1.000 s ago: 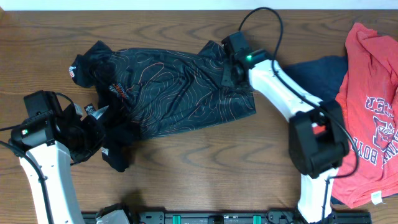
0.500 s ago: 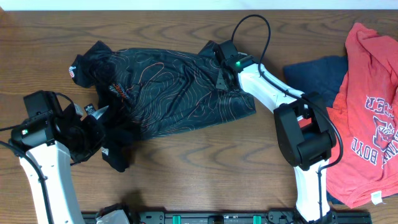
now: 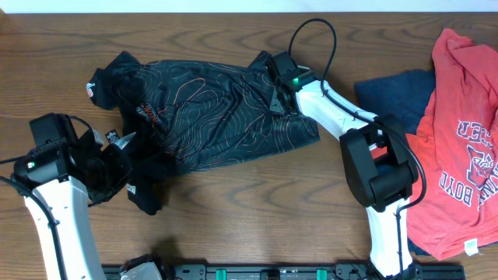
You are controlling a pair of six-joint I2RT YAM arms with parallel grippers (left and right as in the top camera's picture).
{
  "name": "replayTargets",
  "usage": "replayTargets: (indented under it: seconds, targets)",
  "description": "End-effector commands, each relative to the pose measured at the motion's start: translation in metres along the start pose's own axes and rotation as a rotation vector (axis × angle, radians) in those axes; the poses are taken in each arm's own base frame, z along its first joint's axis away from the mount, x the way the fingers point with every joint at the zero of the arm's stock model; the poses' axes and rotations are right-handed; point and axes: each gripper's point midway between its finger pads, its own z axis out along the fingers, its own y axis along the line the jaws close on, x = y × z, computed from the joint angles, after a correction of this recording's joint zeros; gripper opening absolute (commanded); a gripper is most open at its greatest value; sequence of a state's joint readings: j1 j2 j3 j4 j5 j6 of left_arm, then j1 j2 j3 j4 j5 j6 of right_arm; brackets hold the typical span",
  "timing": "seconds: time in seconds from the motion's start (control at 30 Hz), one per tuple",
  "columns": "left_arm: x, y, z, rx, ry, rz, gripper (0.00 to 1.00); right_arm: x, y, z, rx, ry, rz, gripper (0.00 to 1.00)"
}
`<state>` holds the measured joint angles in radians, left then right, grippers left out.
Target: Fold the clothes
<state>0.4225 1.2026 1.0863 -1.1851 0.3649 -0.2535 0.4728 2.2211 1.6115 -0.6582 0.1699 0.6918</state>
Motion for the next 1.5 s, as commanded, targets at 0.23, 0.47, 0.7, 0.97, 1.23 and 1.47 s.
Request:
replayTargets:
  seconds: [0.23, 0.47, 0.7, 0.97, 1.23, 1.47]
  targets:
    - [0.002, -0.001, 0.001, 0.007, 0.011, 0.018, 0.06, 0.016, -0.021, 0.012, 0.083, 0.075, 0.004, 0.07]
    - [0.002, -0.002, 0.001, 0.007, 0.010, 0.018, 0.06, 0.002, -0.052, -0.019, 0.153, 0.066, 0.034, 0.09]
    - [0.002, -0.001, 0.001, 0.007, 0.010, 0.018, 0.06, 0.025, -0.072, -0.029, 0.228, 0.172, 0.015, 0.13]
    - [0.002, -0.001, 0.001, 0.007, 0.011, 0.018, 0.06, 0.038, -0.077, -0.033, 0.238, 0.231, 0.010, 0.15]
    - [0.002, -0.001, 0.001, 0.007, 0.011, 0.018, 0.06, 0.041, -0.078, -0.041, 0.236, 0.251, 0.011, 0.01]
    - [0.002, -0.001, 0.001, 0.007, 0.010, 0.018, 0.06, 0.021, -0.078, -0.072, 0.200, 0.199, 0.040, 0.01]
